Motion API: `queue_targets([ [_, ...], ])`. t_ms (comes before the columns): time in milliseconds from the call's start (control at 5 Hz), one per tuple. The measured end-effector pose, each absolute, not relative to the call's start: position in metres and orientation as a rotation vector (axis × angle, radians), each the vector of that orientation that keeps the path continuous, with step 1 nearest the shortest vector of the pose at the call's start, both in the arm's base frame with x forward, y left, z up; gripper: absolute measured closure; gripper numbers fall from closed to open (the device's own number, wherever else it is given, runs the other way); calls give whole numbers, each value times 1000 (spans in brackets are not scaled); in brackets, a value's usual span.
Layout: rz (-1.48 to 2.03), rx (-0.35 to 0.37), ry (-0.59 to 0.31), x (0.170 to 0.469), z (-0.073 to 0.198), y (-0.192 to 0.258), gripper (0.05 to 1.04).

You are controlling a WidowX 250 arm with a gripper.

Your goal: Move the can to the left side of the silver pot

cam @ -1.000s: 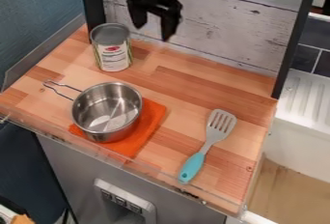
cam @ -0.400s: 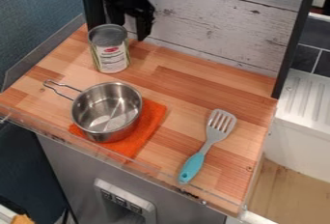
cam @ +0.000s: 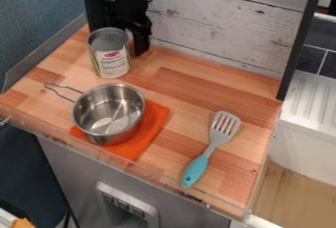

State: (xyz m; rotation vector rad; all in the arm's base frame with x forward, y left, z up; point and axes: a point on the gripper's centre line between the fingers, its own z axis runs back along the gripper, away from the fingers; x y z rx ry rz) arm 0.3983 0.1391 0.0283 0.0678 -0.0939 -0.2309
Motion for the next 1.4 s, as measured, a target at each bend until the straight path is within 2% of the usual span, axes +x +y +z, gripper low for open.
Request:
queue_targets([
  [200,-314,-23,-36,376,21,145,84],
  [600,-358,-85,79,336,30,171,84],
  [800,-302,-92,120,321,36,191,84],
  [1000,-273,-47,143,315,42,196,84],
  [1200,-207,12,54,314,64,192,83],
  [1400,-81,61,-45,313,97,186,84],
])
